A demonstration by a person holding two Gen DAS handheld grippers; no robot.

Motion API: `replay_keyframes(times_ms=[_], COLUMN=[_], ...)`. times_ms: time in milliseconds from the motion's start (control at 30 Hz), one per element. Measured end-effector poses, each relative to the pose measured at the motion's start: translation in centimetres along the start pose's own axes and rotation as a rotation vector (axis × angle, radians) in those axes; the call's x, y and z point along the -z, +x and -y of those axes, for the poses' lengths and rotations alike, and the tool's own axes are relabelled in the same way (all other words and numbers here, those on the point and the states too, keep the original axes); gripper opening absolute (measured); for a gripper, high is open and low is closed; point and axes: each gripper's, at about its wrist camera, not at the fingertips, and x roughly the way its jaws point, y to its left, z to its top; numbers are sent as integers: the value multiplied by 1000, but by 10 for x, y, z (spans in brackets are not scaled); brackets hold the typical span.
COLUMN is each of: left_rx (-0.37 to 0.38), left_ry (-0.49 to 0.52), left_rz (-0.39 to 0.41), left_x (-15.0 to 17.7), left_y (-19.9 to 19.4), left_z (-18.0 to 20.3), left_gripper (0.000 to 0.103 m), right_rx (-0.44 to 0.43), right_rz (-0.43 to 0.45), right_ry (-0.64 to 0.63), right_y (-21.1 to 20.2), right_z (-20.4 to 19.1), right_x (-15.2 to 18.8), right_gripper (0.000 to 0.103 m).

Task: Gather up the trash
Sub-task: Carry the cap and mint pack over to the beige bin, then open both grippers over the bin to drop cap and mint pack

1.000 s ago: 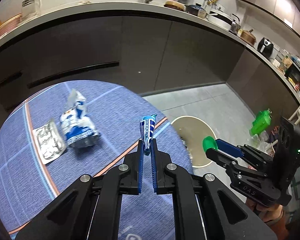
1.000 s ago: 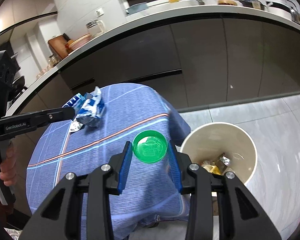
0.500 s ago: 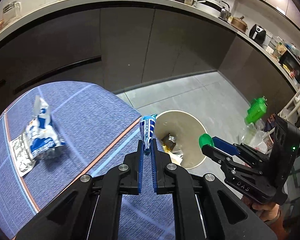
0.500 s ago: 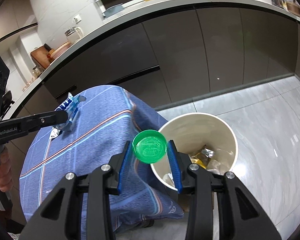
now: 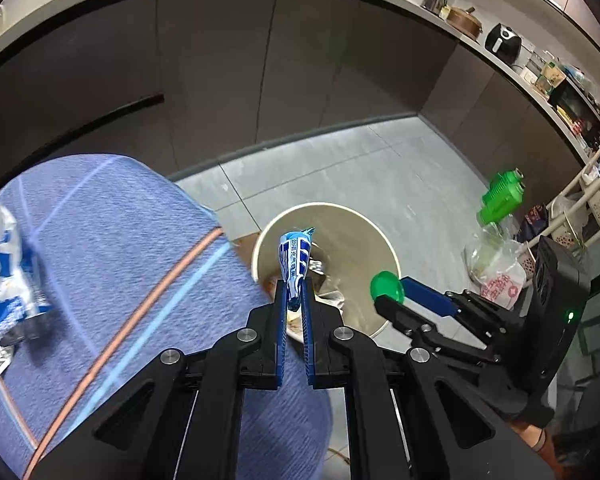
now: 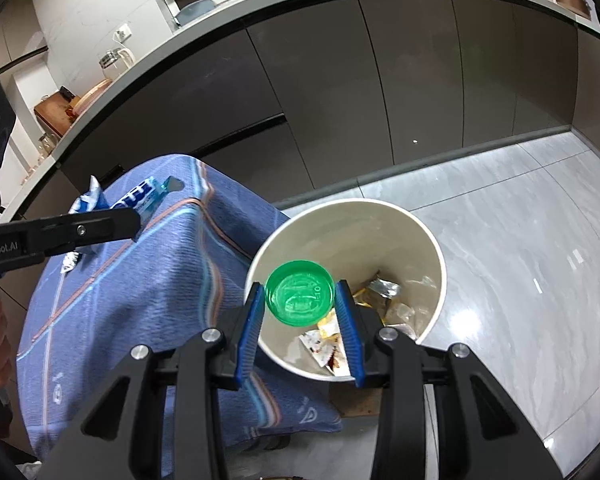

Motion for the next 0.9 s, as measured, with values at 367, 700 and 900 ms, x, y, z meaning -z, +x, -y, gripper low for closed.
replay_keyframes(times_ms=[367,700,900], left_rx=[32,-103,-127], left_ry=[40,50,39], left_rz=[-59,47,69], left_x=[-17,-21,-16], left_y=[58,50,36], left_z=[19,22,19], left_gripper=[23,94,94], right_rx=[79,88,80], right_rz=[-26,22,27], right_ry=[-27,-59,-54], right_y=[33,29,24], right_z=[24,22,19], right_x=[13,17,15], right_gripper=[58,99,99])
